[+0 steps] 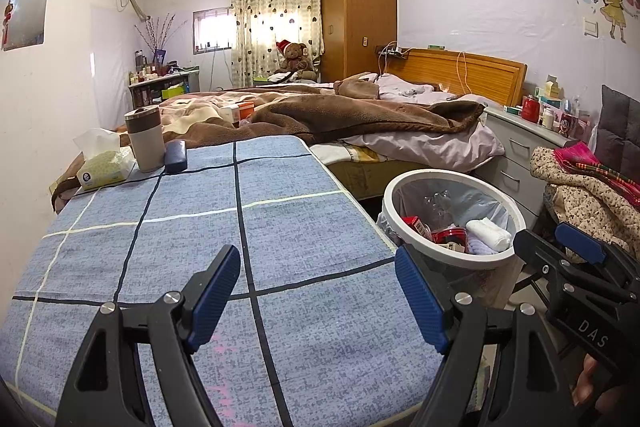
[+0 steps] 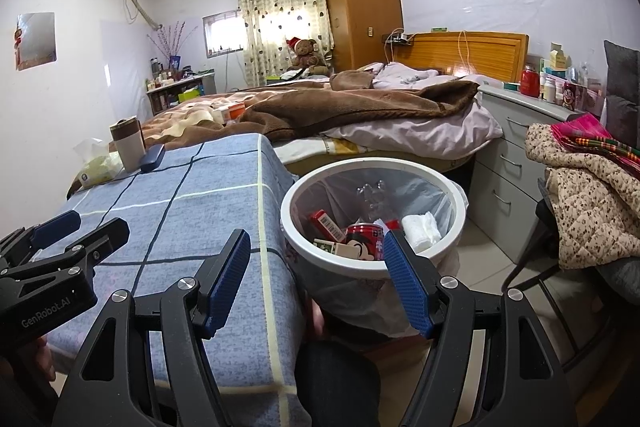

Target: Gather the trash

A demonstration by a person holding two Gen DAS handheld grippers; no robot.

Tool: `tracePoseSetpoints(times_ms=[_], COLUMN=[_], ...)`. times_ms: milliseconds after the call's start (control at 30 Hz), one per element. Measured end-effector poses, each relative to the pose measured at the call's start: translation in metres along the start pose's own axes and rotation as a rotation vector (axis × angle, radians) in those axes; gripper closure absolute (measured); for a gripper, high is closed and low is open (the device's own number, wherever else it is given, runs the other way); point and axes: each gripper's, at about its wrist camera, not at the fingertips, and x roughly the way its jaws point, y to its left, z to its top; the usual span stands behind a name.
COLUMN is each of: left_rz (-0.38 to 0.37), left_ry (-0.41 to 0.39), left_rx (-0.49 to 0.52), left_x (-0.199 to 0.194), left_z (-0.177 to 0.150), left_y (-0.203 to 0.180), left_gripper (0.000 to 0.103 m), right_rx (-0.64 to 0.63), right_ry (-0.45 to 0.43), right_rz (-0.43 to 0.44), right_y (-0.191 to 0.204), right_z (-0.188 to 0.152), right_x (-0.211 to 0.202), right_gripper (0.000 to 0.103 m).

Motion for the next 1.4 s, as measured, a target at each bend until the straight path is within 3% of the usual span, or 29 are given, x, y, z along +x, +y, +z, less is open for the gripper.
tracePoseSetpoints(times_ms=[1400], left_rz=[0.003], left_ry=[-0.002], left_rx=[-0.007], left_x=[-0.0034], left_z=[0.0015], left_y=[0.0049], left_gripper=[0.022], right_rx=[-0.006], right_ry=[0.002], right_rz=[0.009], right_y=[0.0033], right_z=[0.0019], right_x=[0.0003], right_gripper=[0.033])
